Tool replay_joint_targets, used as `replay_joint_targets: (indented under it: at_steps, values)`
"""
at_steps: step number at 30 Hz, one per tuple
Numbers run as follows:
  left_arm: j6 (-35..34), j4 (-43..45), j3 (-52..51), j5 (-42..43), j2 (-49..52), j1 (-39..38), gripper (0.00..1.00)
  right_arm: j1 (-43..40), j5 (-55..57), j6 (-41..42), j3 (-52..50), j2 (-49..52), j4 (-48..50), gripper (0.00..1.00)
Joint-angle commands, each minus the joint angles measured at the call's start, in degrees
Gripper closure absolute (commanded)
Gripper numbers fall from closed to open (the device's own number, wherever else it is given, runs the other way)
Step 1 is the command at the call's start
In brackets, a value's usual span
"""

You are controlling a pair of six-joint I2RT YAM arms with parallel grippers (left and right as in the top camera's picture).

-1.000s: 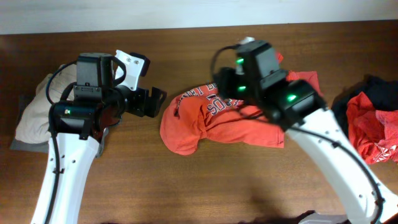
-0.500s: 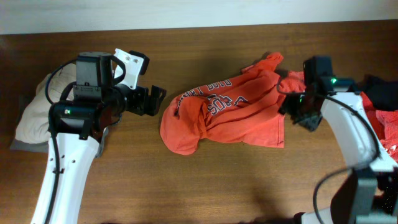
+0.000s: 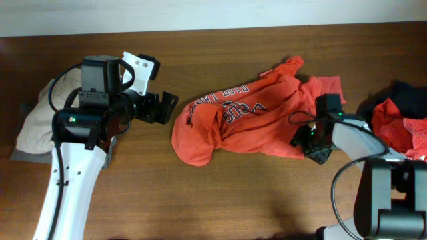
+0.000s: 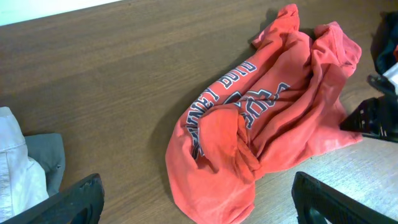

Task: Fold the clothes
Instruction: 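Drag the orange t-shirt with the right gripper toward the table center, then grasp the t-shirt's near edge with the left gripper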

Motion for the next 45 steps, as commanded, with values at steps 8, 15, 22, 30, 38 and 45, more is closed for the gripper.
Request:
replay_joint_targets:
  at_steps: [8, 15, 22, 30, 38, 45]
  values:
    - [1.1, -0.1, 1.0, -0.4, -0.1, -0.1, 0.04, -0.2, -7.7, -0.1, -1.7, -0.2, 4.3, 0.85]
    - [1.1, 0.0, 1.0, -0.4, -0.1, -0.1, 0.04, -0.2, -10.2, -3.8, 9.5, -8.8, -8.8, 0.96]
    - [1.1, 0.0, 1.0, -0.4, -0.1, -0.1, 0.04, -0.1, -10.2, -8.8, 31.3, -22.5, -21.9, 0.96]
    - [1.1, 0.0, 1.0, -0.4, -0.1, -0.1, 0.03, -0.1, -9.5, -8.8, 39.9, -29.5, -23.2, 0.96]
    - [1.1, 0.0, 1.0, -0.4, -0.1, -0.1, 0.01, -0.1, -4.3, -8.8, 42.9, -34.0, -24.1, 0.96]
    - [1.1, -0.3, 1.0, 5.1, 0.0, -0.4, 0.01, -0.1, -2.6, -10.3, 48.7, -36.2, -21.3, 0.96]
